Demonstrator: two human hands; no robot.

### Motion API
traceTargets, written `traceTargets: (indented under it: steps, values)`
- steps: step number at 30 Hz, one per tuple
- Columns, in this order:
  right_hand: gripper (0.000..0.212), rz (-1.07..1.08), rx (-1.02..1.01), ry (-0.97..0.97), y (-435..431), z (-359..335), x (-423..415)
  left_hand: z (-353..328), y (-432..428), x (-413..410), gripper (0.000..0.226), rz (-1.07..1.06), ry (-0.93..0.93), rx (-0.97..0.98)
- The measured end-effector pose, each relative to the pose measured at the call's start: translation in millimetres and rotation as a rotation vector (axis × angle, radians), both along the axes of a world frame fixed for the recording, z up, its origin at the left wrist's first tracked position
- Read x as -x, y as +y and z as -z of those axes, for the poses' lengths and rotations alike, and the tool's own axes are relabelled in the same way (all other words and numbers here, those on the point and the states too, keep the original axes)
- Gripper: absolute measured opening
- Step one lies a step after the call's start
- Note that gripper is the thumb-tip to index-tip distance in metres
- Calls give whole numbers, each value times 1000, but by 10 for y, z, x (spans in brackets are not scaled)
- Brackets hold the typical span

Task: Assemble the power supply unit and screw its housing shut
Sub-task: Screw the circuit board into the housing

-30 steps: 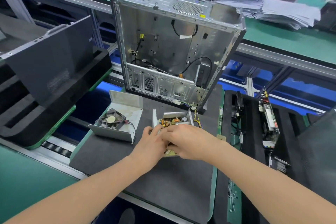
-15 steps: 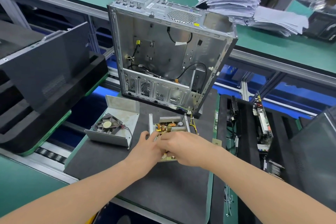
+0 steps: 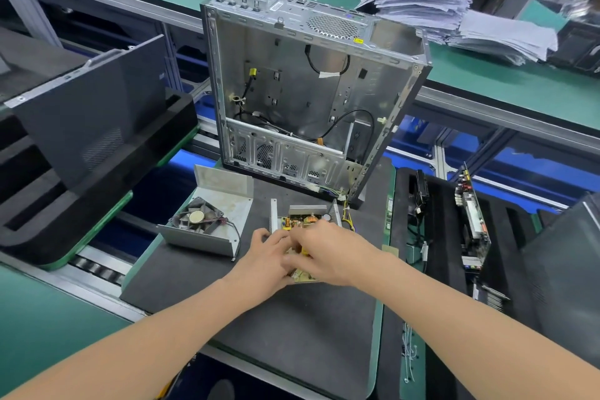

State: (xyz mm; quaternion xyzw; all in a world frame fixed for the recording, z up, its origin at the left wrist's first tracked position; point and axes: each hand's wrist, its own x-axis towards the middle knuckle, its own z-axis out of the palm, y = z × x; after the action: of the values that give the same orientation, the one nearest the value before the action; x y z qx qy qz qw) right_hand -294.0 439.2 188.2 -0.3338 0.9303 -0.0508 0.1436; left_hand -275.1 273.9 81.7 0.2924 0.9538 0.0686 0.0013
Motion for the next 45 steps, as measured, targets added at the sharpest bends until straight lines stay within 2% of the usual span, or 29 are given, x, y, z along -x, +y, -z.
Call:
traceTargets:
  steps: [3, 5, 7, 8, 10, 12, 13, 15, 17, 19, 22, 23, 26, 30, 32, 34, 36, 37, 39, 42, 45]
  values:
    - [19, -355, -119, 68, -9, -102, -11, -12, 43, 19, 27, -61, -42, 68]
    - [17, -484, -205, 127, -57, -115, -18, -92, 54, 20, 28, -18, 49, 81]
    - [17, -516, -235, 153, -100, -101, -40, -277, 69, -1, 47, -21, -4, 180]
    - [17, -508, -231, 153, -109, -89, -49, -318, 65, 0, 52, -28, 26, 167]
    - [17, -422, -182, 130, -107, -70, -58, -279, 76, -11, 48, -98, 113, 169]
    - [12, -243, -108, 69, -111, -37, -81, -75, 5, -33, 43, -129, 26, 153]
    - [12, -162, -77, 51, -121, -6, -105, 31, -26, -24, 41, -137, 65, 132]
    - [11, -86, -83, 78, -146, 69, -168, 62, -24, -40, 34, -137, 29, 26]
    - [18, -158, -154, 141, -125, 112, -199, -140, 57, -18, 25, -97, -46, 28]
    - [22, -366, -195, 192, -47, 67, -180, -219, 99, 9, 26, -74, -15, 110]
    - [22, -555, -164, 205, 65, -19, -131, -80, 95, 7, 31, -57, -8, 41]
    - [22, -550, -152, 196, 74, -27, -130, -107, 94, 5, 36, -65, -41, 21]
    - [23, -419, -102, 167, 43, -4, -177, -243, 112, -28, 49, -46, 38, -6]
    - [17, -65, 49, 108, -63, 46, -276, -182, 77, -24, 48, -23, 123, 35]
    - [20, -26, 31, 134, -113, 77, -307, -136, 93, -11, 39, -29, 172, 21]
    - [24, -153, -68, 160, -125, 65, -294, -124, 108, -9, 28, -59, 125, 59]
    - [21, -437, -168, 240, -76, -16, -236, -148, 107, -6, 29, -115, 91, 30]
    - [16, -559, -185, 284, -46, -59, -206, -113, 109, 2, 30, -128, 2, 1]
    - [9, -649, -170, 303, -7, -95, -173, -19, 96, 7, 36, -162, -137, -74]
    - [18, -523, -130, 235, -5, -49, -168, 6, 78, 26, 38, -187, -103, -131]
    - [20, -173, 53, 100, -55, 23, -225, -67, 103, 31, 36, -68, -12, -74]
